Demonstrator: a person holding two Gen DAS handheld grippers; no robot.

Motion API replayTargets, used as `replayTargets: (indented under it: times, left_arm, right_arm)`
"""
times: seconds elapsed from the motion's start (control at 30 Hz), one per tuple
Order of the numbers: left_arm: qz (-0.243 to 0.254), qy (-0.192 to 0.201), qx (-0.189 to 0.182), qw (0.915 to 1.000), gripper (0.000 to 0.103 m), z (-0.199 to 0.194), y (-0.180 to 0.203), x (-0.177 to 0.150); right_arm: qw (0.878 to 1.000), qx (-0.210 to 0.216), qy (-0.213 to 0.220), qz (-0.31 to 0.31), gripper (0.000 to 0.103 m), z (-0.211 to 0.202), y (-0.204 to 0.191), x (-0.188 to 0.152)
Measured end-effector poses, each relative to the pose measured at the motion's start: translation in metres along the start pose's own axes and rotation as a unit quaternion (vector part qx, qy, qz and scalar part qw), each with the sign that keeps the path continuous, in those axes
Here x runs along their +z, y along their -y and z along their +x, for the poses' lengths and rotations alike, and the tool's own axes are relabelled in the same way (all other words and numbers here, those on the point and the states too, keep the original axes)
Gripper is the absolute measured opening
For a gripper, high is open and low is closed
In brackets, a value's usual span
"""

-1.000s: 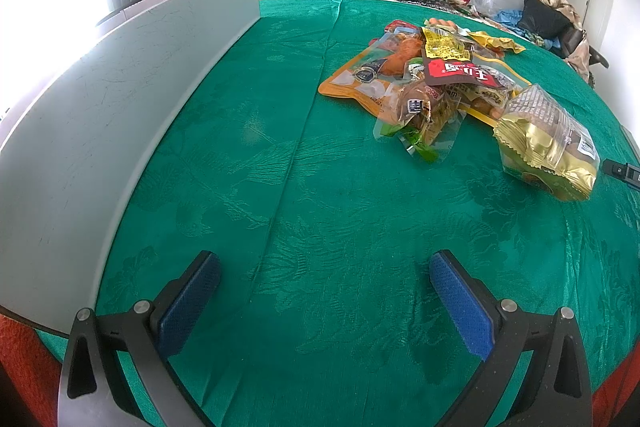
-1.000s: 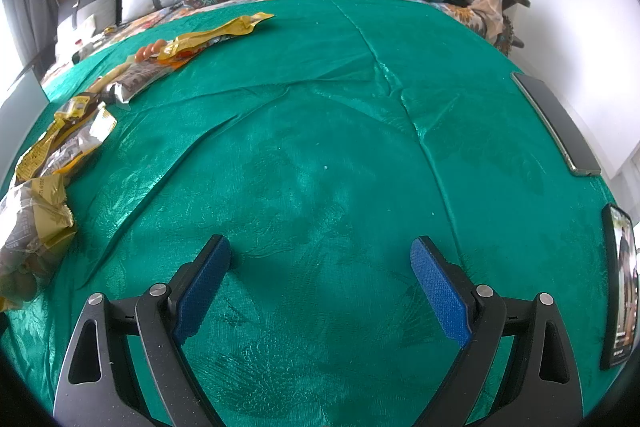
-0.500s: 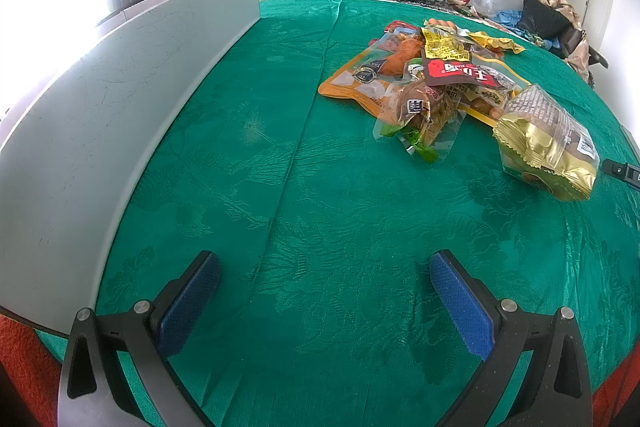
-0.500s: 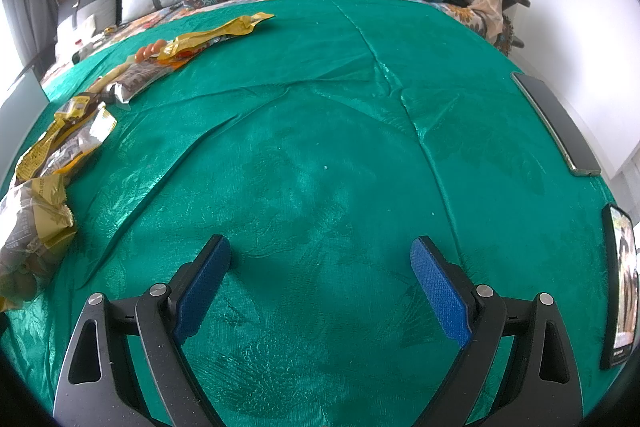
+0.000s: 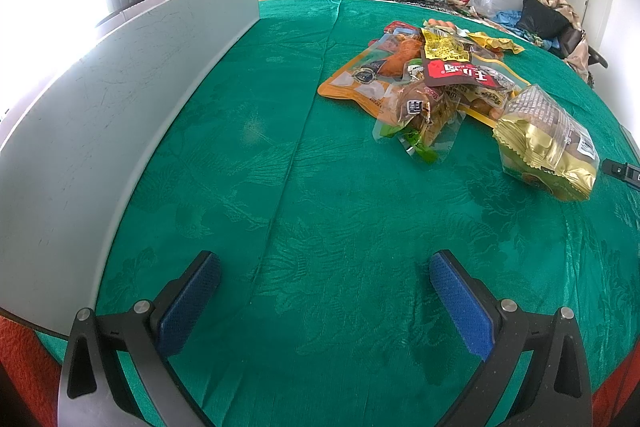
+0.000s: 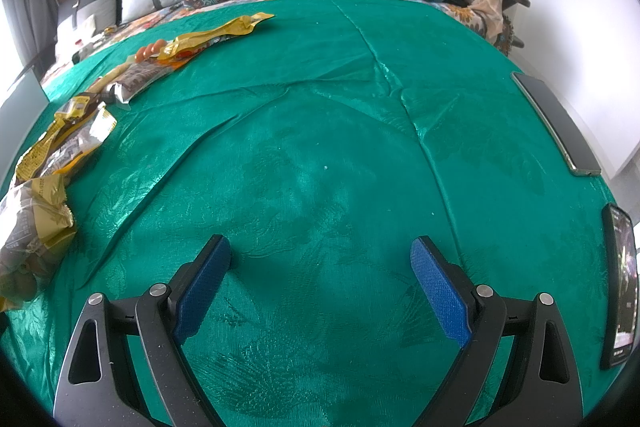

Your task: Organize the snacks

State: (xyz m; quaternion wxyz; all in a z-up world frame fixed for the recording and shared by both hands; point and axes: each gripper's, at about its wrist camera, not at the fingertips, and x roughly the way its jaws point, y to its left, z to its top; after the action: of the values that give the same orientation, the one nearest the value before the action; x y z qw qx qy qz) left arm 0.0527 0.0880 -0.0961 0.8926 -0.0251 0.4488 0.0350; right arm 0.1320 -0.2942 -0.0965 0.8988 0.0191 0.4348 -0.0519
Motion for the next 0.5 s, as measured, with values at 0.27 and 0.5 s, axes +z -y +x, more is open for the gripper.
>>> replayTargets:
  times: [0.27, 0.5]
  left_arm:
    - [0.000, 0.000, 0.000, 1.0000, 0.103, 0.000, 0.000, -0.001]
    - [0.009, -0.030, -0.012, 0.9994, 0.103, 0.004, -0.001, 0.011]
  right_arm:
    - [1.000, 0.000, 0.000, 0.000, 0.094, 0.000, 0.000, 0.000]
    - [1.000, 0.000, 0.000, 0.000, 0.094, 0.000, 0.000, 0.000]
